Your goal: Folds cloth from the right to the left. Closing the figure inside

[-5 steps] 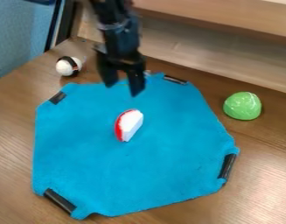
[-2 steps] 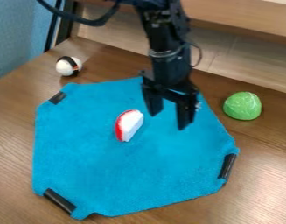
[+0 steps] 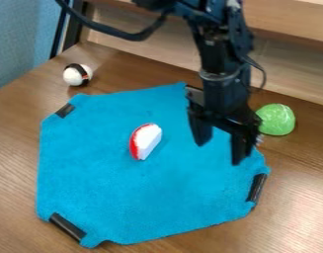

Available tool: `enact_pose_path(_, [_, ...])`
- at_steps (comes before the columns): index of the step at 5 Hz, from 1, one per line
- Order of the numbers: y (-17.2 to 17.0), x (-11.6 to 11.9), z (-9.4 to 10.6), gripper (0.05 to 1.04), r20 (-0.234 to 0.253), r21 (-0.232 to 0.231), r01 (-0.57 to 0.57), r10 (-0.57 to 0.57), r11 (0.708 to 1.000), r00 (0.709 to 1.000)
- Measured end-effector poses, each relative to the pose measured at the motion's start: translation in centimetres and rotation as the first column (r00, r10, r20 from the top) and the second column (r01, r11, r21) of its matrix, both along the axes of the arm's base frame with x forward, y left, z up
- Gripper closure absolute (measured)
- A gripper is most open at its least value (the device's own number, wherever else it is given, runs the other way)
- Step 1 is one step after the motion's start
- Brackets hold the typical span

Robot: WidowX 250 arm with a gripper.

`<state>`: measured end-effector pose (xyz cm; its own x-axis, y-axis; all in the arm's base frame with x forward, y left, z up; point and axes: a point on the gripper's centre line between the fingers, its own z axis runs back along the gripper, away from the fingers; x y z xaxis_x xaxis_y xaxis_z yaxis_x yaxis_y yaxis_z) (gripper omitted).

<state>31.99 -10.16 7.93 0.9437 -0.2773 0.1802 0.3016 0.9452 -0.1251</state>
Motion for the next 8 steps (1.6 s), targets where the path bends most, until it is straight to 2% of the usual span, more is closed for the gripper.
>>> enact_pose_path(1, [-1.7, -0.2, 0.0, 0.082, 0.017, 0.007, 0.005, -0.005, 1.000, 1.000])
enact_pose_path(3, [-4.1, -0.3, -1.5, 0.082, 0.002, 0.013, -0.018, 0.018, 1.000, 1.000])
enact_pose_path(5, [-5.7, 0.2, -3.8, 0.082, -0.030, 0.039, -0.052, 0.053, 0.998, 0.998])
enact_pose_path(6, [-5.9, 0.7, -4.0, 0.082, -0.018, 0.047, -0.073, 0.074, 0.996, 0.997])
enact_pose_path(7, [-5.9, 1.1, -4.4, 0.134, -0.018, 0.053, -0.093, 0.094, 0.994, 0.995])
enact_pose_path(8, [-5.9, 1.3, -4.7, 0.415, -0.018, 0.053, -0.125, 0.126, 0.991, 0.992])
